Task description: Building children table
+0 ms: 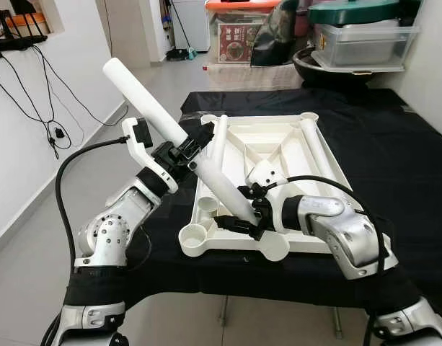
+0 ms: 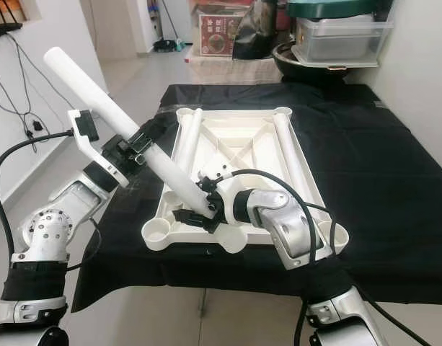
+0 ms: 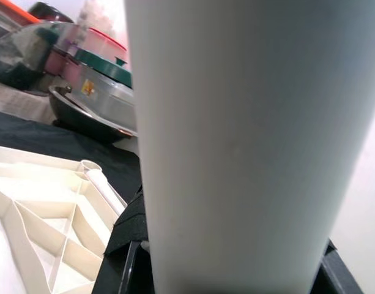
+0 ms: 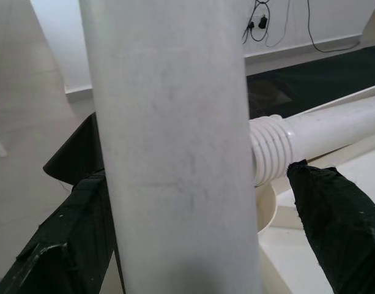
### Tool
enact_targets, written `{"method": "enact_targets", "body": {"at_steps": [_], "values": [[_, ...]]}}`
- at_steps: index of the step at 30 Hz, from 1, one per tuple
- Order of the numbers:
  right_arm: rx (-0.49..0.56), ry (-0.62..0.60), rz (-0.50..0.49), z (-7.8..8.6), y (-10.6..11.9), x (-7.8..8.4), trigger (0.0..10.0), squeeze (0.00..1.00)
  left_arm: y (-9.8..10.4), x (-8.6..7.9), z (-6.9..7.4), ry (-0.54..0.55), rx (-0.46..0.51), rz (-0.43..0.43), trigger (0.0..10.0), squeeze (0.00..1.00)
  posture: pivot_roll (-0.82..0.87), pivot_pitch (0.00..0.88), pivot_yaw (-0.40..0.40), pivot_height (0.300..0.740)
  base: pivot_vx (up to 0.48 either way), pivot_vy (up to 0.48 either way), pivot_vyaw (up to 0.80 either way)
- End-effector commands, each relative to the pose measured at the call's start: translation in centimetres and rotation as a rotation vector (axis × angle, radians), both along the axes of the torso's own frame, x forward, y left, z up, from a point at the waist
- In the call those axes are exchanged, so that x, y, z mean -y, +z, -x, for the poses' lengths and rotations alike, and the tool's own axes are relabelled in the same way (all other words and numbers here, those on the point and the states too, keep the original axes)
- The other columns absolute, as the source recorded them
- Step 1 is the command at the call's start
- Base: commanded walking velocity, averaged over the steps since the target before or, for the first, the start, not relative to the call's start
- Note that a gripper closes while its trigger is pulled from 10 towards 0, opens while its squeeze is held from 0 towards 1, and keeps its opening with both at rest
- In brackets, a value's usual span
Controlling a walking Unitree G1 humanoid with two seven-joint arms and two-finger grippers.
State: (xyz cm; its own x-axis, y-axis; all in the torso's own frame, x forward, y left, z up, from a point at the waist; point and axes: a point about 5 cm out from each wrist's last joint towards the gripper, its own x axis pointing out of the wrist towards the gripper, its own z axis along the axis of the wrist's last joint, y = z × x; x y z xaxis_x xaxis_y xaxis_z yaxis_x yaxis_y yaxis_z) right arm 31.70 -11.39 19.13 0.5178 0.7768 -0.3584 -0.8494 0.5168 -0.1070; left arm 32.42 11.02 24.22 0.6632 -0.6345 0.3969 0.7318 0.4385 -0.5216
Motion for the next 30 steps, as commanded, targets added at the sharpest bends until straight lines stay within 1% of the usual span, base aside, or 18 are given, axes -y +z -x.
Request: {"method": "enact_targets", "body": {"at_steps": [1,2,3,4,5,10,21,22,23,24,25,28,30], "values": [[0.001,0.054,0.008,0.5,-0.3,-0.8,0.0,0.34,0.8,0.4,0.1,-0.019,0.046,0.0,10.0,0.0,-0.1,0.0,0.059,0.74,0.0,0.0,0.0],[0.002,0.064,0.007,0.6,-0.2,-0.8,0.0,0.34,0.7,0.4,0.1,-0.018,0.043,0.0,10.0,0.0,-0.1,0.0,0.06,0.74,0.0,0.0,0.0],[0.004,0.077,0.007,0.8,-0.2,-0.8,0.0,0.22,0.7,0.4,0.0,-0.018,0.04,-0.001,10.0,0.0,-0.1,0.0,0.06,0.74,0.0,0.0,0.0],[0.009,0.107,0.005,1.1,-0.1,-0.9,0.0,0.0,0.7,0.4,0.0,-0.018,0.039,-0.002,10.0,0.0,-0.1,0.0,0.06,0.74,0.0,0.0,0.0],[0.009,0.107,0.005,1.1,-0.1,-0.9,0.0,0.0,0.7,0.4,0.0,-0.018,0.039,-0.002,10.0,0.0,-0.1,0.0,0.06,0.74,0.0,0.0,0.0],[0.034,0.191,-0.013,2.1,0.4,-1.2,0.0,0.0,0.5,0.4,-0.2,-0.018,0.034,-0.011,10.0,0.0,-0.1,0.0,0.061,0.74,0.0,0.0,0.0],[0.043,0.21,-0.022,2.4,0.6,-1.2,0.0,0.0,0.5,0.4,-0.3,-0.025,0.039,-0.011,10.0,0.0,-0.11,0.0,0.064,0.74,0.0,0.0,0.0],[0.042,0.209,-0.022,2.4,0.6,-1.2,0.0,0.0,0.6,0.5,-0.3,-0.03,0.048,-0.01,10.0,0.07,-0.11,0.0,0.064,0.74,0.0,0.0,0.0],[0.042,0.209,-0.022,2.4,0.6,-1.1,0.0,0.0,0.7,0.5,-0.2,-0.033,0.06,-0.013,10.0,0.9,-0.11,0.0,0.064,0.74,0.0,0.0,0.0],[0.042,0.209,-0.022,2.4,0.6,-1.1,0.0,0.0,0.7,0.5,-0.2,-0.033,0.06,-0.013,10.0,0.9,-0.11,0.0,0.064,0.74,0.0,0.0,0.0],[0.042,0.209,-0.024,2.4,0.6,-1.1,0.0,0.0,0.9,0.6,0.0,-0.049,0.079,-0.013,10.0,1.0,-0.11,0.0,0.064,0.74,0.0,0.0,0.0],[0.044,0.207,-0.03,2.5,0.6,-1.1,0.0,0.0,1.4,0.9,0.7,-0.088,0.141,-0.039,10.0,1.0,-0.11,0.0,0.064,0.74,0.0,0.0,0.0],[0.045,0.203,-0.033,2.5,0.6,-1.0,0.0,0.0,1.5,0.8,1.0,-0.102,0.156,-0.038,10.0,1.0,-0.1,0.0,0.064,0.74,0.0,0.0,0.0]]}}
